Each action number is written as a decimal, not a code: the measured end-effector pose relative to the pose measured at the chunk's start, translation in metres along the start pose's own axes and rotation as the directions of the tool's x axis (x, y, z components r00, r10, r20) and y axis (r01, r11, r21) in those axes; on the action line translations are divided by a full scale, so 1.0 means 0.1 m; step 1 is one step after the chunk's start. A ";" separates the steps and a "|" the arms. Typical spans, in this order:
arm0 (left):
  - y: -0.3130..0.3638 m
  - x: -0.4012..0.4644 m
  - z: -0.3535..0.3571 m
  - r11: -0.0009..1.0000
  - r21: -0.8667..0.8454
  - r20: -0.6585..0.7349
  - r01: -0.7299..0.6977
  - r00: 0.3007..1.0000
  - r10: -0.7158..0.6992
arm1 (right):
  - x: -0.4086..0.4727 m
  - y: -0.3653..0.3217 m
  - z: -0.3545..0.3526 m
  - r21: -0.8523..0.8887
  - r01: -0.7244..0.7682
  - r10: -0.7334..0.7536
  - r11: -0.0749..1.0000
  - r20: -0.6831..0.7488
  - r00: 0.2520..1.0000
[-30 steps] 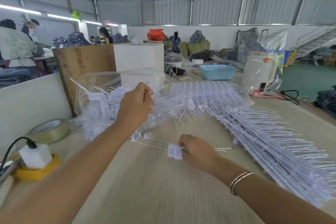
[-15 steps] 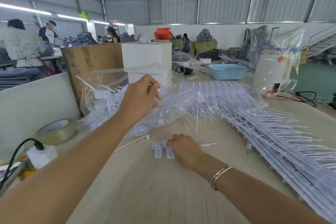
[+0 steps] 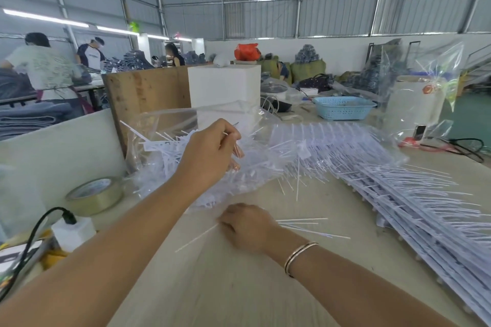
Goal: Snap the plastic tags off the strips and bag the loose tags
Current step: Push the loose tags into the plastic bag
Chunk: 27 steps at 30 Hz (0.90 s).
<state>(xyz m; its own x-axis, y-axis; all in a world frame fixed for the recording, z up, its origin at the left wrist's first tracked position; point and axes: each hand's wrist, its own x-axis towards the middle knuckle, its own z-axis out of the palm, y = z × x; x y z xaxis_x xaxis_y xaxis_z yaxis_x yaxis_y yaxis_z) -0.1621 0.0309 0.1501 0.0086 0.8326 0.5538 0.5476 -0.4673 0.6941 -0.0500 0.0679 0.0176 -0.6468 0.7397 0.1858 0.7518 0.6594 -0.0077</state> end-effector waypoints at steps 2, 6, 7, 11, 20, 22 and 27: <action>-0.04 -0.04 -0.01 1.000 -0.006 -0.007 -0.008 1.000 0.008 | -0.30 0.13 -0.05 -0.011 0.029 -0.030 1.000 -0.038 0.999; -0.08 -0.13 0.00 0.999 -0.033 -0.016 -0.010 1.000 0.009 | -0.82 0.29 -0.22 0.573 -0.053 0.342 0.818 -0.411 0.845; -0.08 -0.14 0.01 0.999 -0.040 -0.021 -0.011 1.000 0.010 | -0.86 0.38 -0.27 0.717 -0.083 0.525 0.692 -0.421 0.739; -0.03 -0.20 0.04 0.999 -0.045 -0.020 -0.028 0.999 0.027 | -0.67 0.67 -0.50 0.856 -0.289 0.749 0.429 -0.158 0.643; -0.09 -0.37 0.07 0.999 -0.036 0.022 -0.012 1.000 0.013 | -0.52 0.76 -0.58 0.819 -0.191 0.692 0.542 -0.305 0.654; -0.11 -0.39 0.09 0.999 -0.039 0.029 -0.007 1.000 0.009 | -0.60 0.79 -0.64 0.840 -0.113 0.701 0.531 -0.360 0.616; -0.17 -0.53 0.19 0.996 0.055 0.108 -0.066 0.992 0.059 | -0.84 0.97 -0.95 0.849 0.018 0.713 0.528 -0.455 0.534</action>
<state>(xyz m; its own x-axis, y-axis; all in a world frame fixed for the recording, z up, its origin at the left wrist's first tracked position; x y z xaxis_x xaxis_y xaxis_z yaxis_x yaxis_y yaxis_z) -0.1561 0.0005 0.1009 0.1315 0.8307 0.5410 0.5911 -0.5038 0.6299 0.0887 0.0570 0.0942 0.2491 0.8038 0.5403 0.2762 0.4757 -0.8351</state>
